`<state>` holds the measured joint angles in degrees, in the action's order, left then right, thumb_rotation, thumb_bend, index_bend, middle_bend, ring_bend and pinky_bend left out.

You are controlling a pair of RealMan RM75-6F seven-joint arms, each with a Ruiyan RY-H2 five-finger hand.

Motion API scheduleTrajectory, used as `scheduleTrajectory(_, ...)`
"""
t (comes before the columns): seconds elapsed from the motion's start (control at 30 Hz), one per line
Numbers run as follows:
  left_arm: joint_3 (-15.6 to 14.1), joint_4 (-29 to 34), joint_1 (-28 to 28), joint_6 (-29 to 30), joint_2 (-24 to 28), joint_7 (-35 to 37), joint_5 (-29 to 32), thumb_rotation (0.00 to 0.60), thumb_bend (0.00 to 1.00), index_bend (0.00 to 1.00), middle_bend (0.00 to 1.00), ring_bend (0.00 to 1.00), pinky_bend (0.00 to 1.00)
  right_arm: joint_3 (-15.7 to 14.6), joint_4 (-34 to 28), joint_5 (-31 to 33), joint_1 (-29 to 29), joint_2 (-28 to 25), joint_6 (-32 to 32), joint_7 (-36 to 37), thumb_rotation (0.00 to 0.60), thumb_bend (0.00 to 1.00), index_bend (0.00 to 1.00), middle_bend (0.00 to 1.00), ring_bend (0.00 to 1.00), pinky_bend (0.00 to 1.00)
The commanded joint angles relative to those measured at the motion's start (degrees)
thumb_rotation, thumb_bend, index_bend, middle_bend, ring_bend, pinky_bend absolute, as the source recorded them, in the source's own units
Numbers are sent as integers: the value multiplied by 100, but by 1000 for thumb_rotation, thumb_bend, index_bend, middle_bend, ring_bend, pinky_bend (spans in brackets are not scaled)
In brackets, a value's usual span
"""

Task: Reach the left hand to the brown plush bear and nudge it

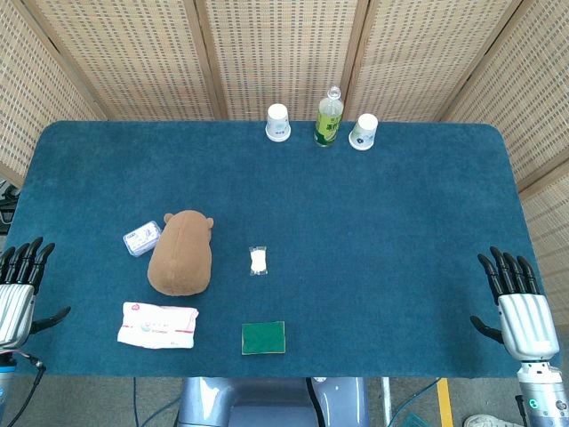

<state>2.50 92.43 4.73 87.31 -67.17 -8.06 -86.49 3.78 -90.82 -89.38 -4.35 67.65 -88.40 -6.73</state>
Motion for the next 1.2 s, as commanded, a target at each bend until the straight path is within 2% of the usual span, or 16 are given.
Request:
scheduleTrajectory(0.03, -1, 2, 5, -10, 1, -2, 2, 600, 144, 0, 0, 0, 0, 0, 8, 3, -2, 10, 5, -2, 600, 167, 0, 0, 0, 0)
scheduleTrajectory(1.0, -7, 127, 5, -75, 70, -19, 46, 600, 162, 0, 0, 0, 0, -41, -10, 20, 3, 6, 79, 53, 600, 165, 0, 0, 0, 0)
scheduleTrajectory(1.2, 55, 227, 113, -266, 178, 358, 111, 600, 162, 13, 0, 0, 0, -52, -22, 50, -25, 16, 166, 2, 600, 166, 0, 0, 0, 0)
